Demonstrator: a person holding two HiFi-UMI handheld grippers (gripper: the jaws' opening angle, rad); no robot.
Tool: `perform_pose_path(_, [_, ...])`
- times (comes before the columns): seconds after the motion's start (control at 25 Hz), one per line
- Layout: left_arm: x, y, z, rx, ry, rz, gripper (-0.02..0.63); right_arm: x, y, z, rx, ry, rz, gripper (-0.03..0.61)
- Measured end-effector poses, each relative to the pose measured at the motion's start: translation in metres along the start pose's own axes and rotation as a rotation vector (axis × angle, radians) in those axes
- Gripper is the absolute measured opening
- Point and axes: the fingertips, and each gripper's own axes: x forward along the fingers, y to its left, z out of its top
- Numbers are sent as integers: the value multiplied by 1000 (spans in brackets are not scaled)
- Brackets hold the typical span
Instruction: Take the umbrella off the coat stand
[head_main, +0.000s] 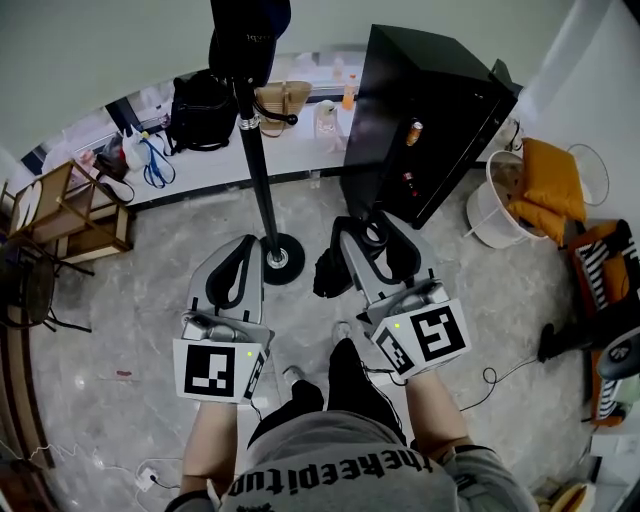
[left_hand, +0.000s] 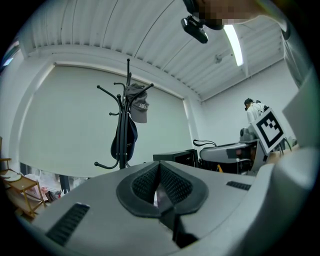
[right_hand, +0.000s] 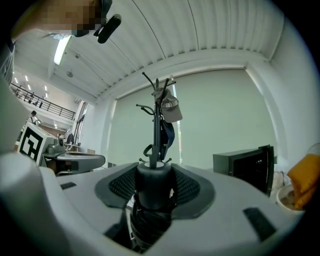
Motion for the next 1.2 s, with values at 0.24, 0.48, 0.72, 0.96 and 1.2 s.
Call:
perform_pose_path(0.24, [-7, -4, 6, 8, -11, 4, 15, -7, 2, 8, -12, -31, -3, 204])
perform_pose_path(0.48, [-12, 2, 8, 10, -18, 22, 15, -5, 5, 7, -12, -21, 4, 204])
perform_pose_path(0.72, [-14, 4, 8, 11, -16, 26, 15, -5, 4, 6, 15, -17, -3, 204])
perform_pose_path(0.96, [-12, 5, 8, 10, -15, 28, 15, -3, 0, 6, -3, -9, -19, 204])
perform_pose_path(1.2, [-12, 6, 5, 13, -17, 26, 15, -2, -1, 5, -1, -14, -20, 204])
